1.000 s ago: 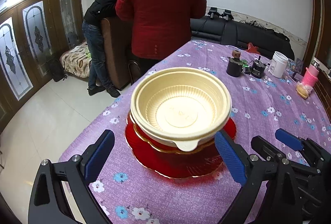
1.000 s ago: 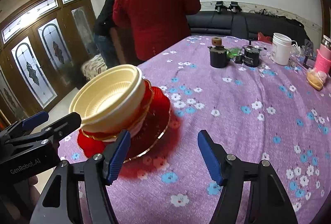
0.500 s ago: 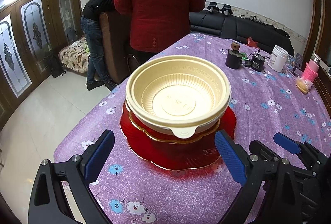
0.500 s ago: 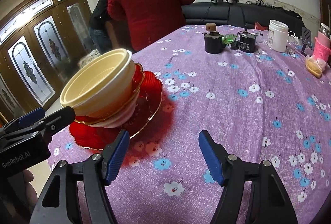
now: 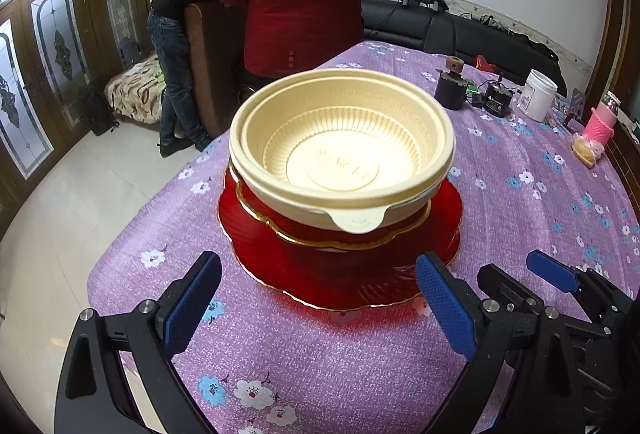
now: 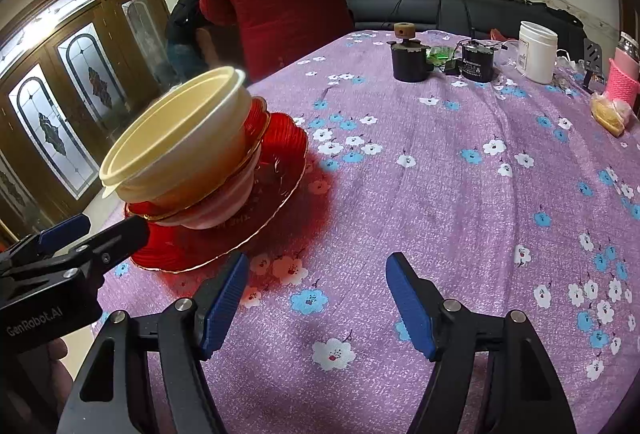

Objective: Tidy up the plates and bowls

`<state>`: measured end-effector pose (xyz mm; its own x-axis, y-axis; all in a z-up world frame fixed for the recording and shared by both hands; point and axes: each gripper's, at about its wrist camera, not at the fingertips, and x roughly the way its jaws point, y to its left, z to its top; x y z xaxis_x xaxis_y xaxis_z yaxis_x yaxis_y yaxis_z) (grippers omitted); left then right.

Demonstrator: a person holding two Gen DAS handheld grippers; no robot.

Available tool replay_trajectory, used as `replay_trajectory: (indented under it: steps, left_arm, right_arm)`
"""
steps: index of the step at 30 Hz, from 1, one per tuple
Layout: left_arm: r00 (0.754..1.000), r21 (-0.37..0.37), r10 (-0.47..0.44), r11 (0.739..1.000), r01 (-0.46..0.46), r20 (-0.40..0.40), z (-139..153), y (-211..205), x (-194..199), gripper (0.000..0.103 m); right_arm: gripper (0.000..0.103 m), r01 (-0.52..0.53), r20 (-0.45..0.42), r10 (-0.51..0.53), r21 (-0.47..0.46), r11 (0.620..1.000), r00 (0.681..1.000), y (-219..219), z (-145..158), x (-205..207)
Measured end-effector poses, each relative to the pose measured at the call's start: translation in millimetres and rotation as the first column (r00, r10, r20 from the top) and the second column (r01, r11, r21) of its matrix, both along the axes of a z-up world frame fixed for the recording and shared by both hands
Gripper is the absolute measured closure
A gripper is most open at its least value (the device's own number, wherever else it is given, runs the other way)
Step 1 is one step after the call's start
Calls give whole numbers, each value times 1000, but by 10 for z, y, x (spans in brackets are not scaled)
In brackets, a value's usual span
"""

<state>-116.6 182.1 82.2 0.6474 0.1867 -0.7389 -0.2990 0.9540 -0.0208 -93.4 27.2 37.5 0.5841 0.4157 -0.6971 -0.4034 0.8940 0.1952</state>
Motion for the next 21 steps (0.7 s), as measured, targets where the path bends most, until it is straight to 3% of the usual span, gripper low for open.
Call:
replay_trajectory:
  steps: [21]
  left_arm:
    - [1000, -59, 12, 998, -14, -27, -148, 215, -41, 5]
  right_arm:
    - [26, -31, -22, 31, -32, 999, 999, 253, -102, -21]
